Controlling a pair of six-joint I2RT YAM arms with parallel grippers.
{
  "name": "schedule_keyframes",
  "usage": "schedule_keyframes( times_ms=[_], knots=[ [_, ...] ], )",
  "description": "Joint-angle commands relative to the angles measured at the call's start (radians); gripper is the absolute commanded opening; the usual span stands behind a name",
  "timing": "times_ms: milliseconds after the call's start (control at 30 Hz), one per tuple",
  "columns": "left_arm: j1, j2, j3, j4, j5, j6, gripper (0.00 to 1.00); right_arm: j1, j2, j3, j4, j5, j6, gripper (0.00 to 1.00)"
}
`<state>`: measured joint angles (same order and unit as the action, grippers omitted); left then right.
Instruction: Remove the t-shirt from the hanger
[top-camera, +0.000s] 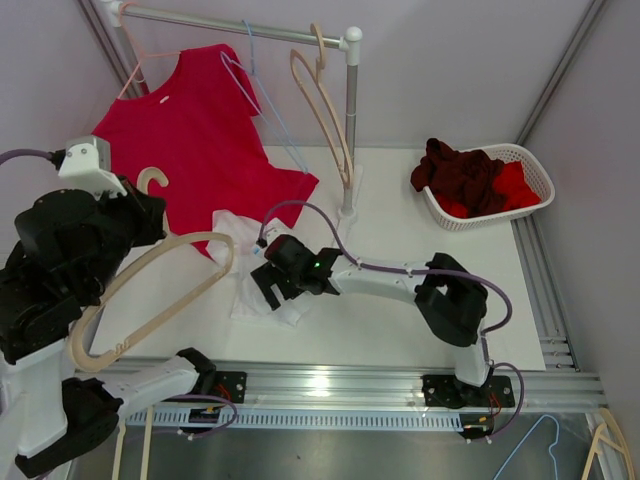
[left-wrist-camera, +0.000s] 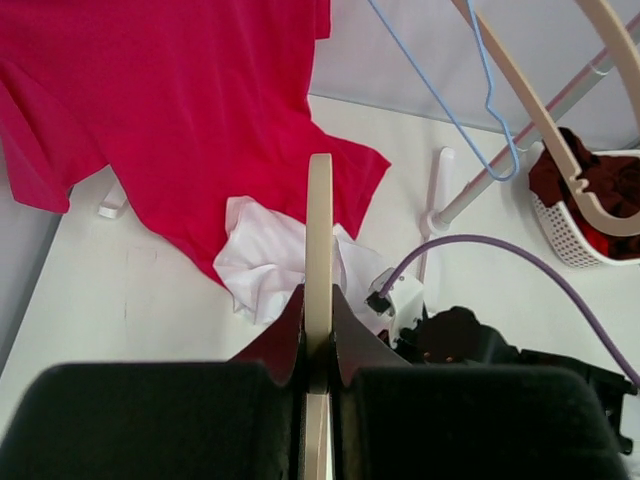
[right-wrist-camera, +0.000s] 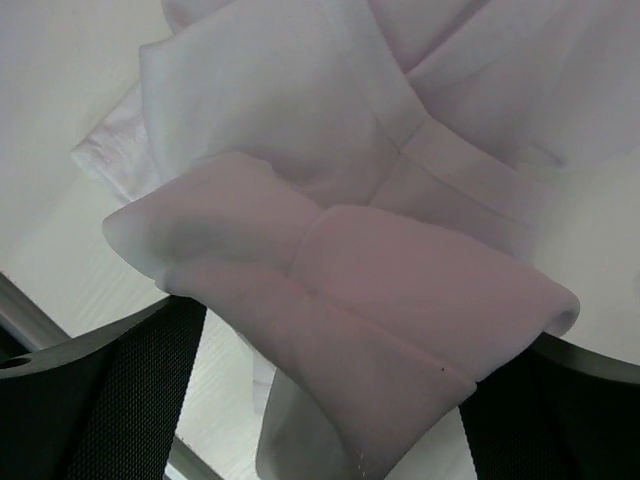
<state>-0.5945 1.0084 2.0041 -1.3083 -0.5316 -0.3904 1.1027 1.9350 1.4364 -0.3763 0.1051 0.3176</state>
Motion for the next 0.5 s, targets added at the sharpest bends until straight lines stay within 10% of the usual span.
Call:
schedule_keyframes(
  times_ms=[0,467],
  knots=[
    [0.012,-0.005,-0.056,0.104,-0.028,0.034,0.00,0.014,0.068,0.085,-0.026,-0.039,0.008,0.99],
    [0.067,-0.005,-0.163,0.224,0.002,0.047,0.01,0.075,0.347,0.338,-0.148,0.007,-0.035,1.00]
  ],
)
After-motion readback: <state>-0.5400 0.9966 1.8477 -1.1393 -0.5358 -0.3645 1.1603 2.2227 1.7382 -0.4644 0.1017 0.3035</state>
